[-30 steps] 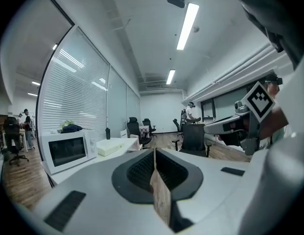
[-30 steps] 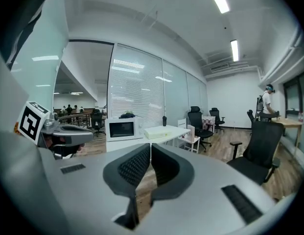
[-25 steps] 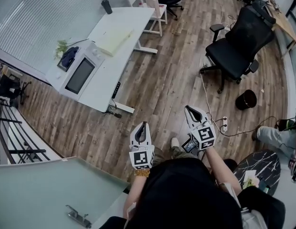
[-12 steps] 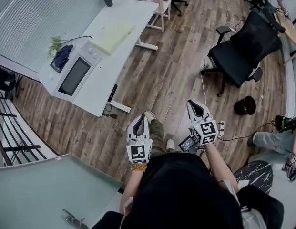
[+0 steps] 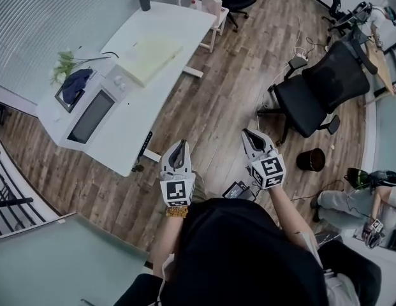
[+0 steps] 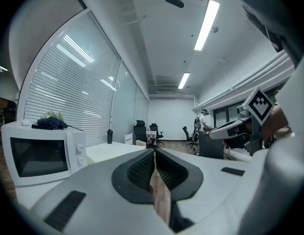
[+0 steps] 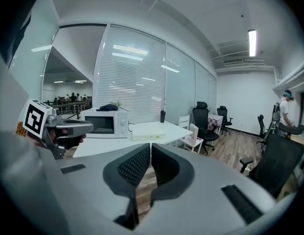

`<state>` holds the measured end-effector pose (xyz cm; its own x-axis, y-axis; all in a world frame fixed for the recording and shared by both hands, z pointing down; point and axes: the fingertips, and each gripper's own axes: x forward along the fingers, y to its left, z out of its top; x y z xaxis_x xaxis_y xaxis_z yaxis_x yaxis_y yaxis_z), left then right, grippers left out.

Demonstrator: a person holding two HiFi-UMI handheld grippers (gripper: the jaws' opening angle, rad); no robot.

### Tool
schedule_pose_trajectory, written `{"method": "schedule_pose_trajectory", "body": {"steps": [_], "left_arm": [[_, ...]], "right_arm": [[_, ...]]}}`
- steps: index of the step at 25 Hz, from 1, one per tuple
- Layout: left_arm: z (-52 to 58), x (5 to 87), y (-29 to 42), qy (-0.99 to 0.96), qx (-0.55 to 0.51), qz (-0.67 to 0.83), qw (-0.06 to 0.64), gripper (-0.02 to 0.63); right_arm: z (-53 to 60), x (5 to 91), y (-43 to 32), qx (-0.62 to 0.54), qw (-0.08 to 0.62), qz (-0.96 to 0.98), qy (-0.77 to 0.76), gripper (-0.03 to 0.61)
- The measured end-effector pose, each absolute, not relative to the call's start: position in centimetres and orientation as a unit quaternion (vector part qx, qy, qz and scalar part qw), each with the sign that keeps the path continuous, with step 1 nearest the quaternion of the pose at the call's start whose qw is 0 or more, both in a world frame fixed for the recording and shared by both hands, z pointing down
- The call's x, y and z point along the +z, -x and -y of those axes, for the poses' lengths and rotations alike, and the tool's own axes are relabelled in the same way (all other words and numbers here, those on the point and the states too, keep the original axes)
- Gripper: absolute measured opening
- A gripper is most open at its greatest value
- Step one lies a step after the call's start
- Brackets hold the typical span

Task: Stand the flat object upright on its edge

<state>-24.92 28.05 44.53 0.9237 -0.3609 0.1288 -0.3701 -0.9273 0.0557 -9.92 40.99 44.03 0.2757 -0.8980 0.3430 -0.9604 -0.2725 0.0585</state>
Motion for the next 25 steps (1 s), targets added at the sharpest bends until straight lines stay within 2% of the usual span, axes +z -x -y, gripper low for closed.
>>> {"method": "schedule_pose_trajectory", "body": {"steps": [5, 16, 19, 25], "left_arm": [[-21.8, 45.8, 24.1, -0.971, 0.061, 0.213, 0.091, 0.017], [-12.3, 47.2, 22.5, -0.959, 0.041, 0.237, 0.151, 0.017], [-10.7, 47.6, 22.9, -0.953, 0.032, 0.245, 0.173, 0.017], [-7.2, 49.2, 24.4, -0.941, 0.049, 0.285, 0.173, 0.017]], "right_arm": [[-33.2, 43.3, 7.3, 0.116, 0.146, 0.602, -0.777, 0.009], [-21.5, 41.7, 6.0, 0.07, 0.211, 0.629, -0.745, 0.009], [-19.5, 41.7, 5.7, 0.066, 0.217, 0.636, -0.738, 0.009], [-15.6, 42.0, 4.7, 0.055, 0.204, 0.65, -0.73, 0.009]]}}
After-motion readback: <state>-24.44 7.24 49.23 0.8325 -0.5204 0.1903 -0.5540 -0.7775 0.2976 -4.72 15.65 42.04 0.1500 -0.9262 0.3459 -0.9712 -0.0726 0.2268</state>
